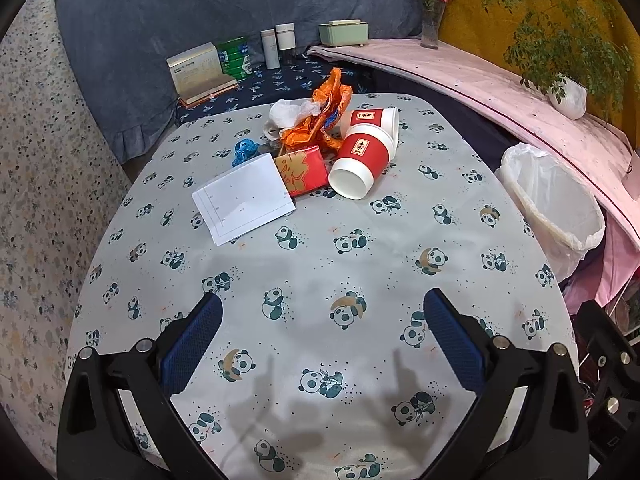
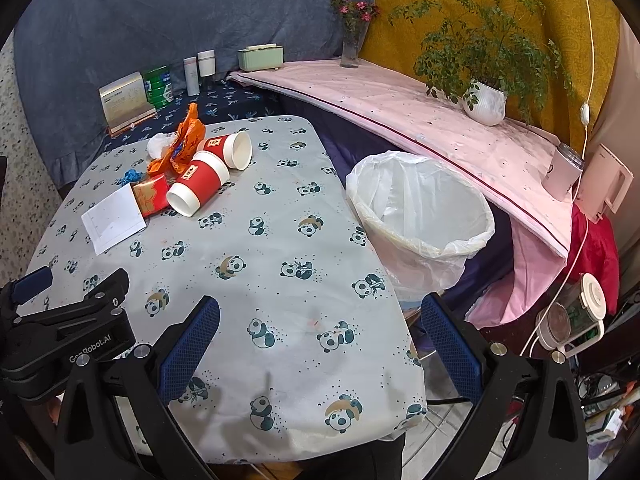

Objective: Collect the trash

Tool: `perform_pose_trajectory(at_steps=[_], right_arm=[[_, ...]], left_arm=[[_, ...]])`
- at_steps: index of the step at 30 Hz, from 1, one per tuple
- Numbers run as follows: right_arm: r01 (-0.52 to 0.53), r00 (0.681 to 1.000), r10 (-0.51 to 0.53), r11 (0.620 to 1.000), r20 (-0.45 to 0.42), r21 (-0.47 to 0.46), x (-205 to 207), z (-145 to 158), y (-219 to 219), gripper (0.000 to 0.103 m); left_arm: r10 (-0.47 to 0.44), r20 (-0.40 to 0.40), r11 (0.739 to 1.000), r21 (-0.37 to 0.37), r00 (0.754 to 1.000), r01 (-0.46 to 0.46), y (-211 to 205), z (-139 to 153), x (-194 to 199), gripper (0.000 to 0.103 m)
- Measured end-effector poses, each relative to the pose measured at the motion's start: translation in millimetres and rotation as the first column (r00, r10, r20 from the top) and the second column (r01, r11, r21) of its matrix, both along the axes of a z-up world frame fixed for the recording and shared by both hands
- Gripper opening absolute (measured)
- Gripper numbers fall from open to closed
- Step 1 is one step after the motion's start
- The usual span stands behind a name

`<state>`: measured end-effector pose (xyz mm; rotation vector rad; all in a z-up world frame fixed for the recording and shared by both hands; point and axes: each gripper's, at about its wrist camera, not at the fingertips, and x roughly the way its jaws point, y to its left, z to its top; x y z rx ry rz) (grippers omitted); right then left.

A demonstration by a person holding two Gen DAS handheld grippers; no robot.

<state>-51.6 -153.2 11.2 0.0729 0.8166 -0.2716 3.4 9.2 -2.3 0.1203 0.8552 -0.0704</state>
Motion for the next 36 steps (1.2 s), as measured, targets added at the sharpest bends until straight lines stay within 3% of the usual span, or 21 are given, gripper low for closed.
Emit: perform_pose_trajectory(at_steps=[36], right_arm=[[0.009,1.0,-0.009,1.0,0.007,-0.017,-1.7,1.6,-1.0,0.096]], left_arm=[[-0.006,-0.006,1.0,-0.003,1.0,0.006,-5.7,-2.3,-0.5,0.096]])
